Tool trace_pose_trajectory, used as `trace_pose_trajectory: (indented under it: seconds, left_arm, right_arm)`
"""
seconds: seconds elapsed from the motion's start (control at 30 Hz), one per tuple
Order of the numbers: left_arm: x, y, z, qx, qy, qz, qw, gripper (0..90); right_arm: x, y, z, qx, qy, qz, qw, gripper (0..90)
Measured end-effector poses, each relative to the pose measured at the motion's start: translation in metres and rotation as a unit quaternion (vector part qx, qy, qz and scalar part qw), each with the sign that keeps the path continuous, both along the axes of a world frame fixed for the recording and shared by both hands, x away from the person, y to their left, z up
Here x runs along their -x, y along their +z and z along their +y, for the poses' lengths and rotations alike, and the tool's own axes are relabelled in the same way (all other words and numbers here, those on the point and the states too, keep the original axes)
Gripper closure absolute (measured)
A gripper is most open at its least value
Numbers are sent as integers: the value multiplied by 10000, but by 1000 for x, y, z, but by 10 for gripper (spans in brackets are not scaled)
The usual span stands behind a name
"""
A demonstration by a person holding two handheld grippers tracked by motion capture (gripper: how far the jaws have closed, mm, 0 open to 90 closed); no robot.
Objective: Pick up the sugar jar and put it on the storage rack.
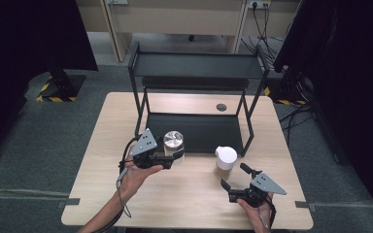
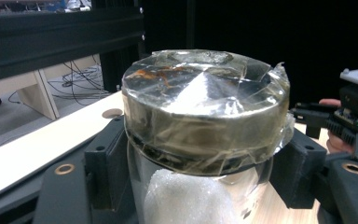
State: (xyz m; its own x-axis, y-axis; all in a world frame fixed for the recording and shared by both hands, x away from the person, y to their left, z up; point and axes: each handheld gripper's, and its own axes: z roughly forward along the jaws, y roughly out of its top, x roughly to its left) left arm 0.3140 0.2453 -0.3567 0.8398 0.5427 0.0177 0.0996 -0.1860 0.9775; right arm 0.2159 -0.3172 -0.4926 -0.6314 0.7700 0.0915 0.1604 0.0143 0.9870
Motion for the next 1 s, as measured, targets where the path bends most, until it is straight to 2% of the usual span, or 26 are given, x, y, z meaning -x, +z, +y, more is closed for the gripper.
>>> trace_pose_trajectory:
  seconds: [0.33, 0.4, 0.5, 0.53, 0.57, 0.6, 0.7, 0.83, 1.0]
  left_arm:
    - [-15, 36, 2, 44, -2, 23, 10000, 309]
    - [-16, 39, 2, 46, 1, 13, 10000, 309]
    - [-18, 56, 2, -36, 37, -89, 9999, 309]
    - [-18, 56, 2, -36, 37, -89, 9999, 308]
    - [-21, 62, 2, 1, 32, -78, 10000, 309]
    - [-21, 62, 2, 1, 32, -78, 10000, 309]
    - [-26, 75, 2, 4, 56, -38, 10000, 309]
    - [-30, 88, 1, -47, 93, -86, 9999, 309]
    - [-35, 106, 0, -4, 94, -124, 9999, 309]
  right_arm:
    - [0, 0, 0, -4, -2, 0, 10000, 5]
    - [0, 0, 0, -6, -1, 1, 10000, 6]
    - [0, 0, 0, -12, -5, 1, 10000, 5]
    - [0, 0, 0, -12, -5, 1, 10000, 5]
    - [0, 0, 0, -22, -9, 5, 10000, 5]
    - [0, 0, 0, -22, -9, 5, 10000, 5]
    - [0, 0, 0, -15, 2, 13, 10000, 5]
    - [0, 0, 0, -15, 0, 7, 10000, 5]
    - [0, 0, 0, -28, -3, 14, 10000, 5]
